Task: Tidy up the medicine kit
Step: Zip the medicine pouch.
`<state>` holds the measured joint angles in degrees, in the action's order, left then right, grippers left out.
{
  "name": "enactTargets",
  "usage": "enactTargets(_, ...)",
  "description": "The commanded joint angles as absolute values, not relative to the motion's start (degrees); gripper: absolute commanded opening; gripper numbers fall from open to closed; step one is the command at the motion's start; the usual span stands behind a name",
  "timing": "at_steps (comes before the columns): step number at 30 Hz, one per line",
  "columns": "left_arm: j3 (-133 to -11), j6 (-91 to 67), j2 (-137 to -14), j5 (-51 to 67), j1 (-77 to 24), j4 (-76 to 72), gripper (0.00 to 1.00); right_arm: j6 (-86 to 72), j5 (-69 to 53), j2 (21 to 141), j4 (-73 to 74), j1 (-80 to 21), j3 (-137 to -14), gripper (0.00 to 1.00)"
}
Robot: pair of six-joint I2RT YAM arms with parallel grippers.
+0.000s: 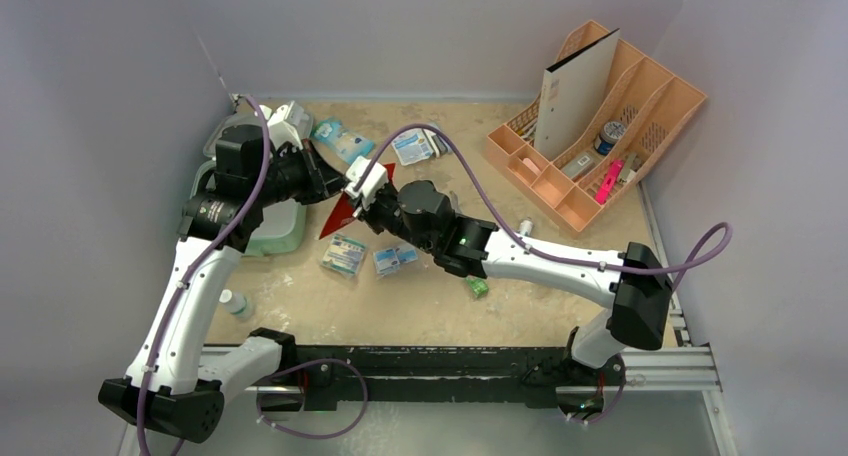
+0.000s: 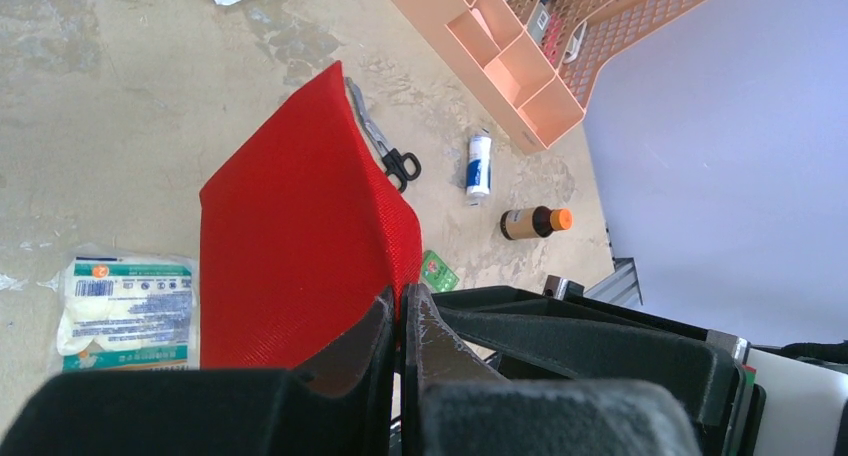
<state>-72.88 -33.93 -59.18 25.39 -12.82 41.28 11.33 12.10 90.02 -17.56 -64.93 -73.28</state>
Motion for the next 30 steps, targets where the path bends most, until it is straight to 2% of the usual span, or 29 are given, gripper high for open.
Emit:
enactTargets(1,-74.12,-34.62,-58.86,27.96,-12.92,39.82,0.00,8.02,10.85,90.52,-20.56,-64.95,-75.63,0.14)
enactTargets(3,-74.31,-32.42,-58.71,29.29,-12.92,39.94,0.00,7.88,10.79,90.23,-20.46,-64.82,-75.29,0.02)
enactTargets(4,-74.27,-30.24,-58.74,31.07,-12.92,39.73,0.00,7.53,10.51,89.85,-20.55,-64.58,-74.87,0.00)
enactTargets(9,-75.43,-21.95,-59.47,36.62,-12.92,41.38,0.00,-1.28,-1.22,87.40,-19.25,-59.77,-71.64,0.00)
enactTargets(22,-79.72,-16.90,-63.48,44.52,-12.88,46.76,0.00,-1.59,-15.33,86.39,-17.17,-55.89,-66.95,0.00)
enactTargets(26,-81.56,-17.31,-65.52,45.59,-12.83,48.37,0.00,-2.56,-16.30,86.29,-18.76,-55.89,-67.97,0.00)
enactTargets(27,-82.09,-17.24,-65.98,46.24,-12.83,48.78,0.02,-3.73,-16.34,86.16,-20.18,-55.85,-68.02,0.00)
enactTargets(30,-82.96,-17.48,-65.99,46.76,-12.83,48.81,0.18,-7.41,-15.68,86.04,-23.86,-55.61,-68.34,0.00)
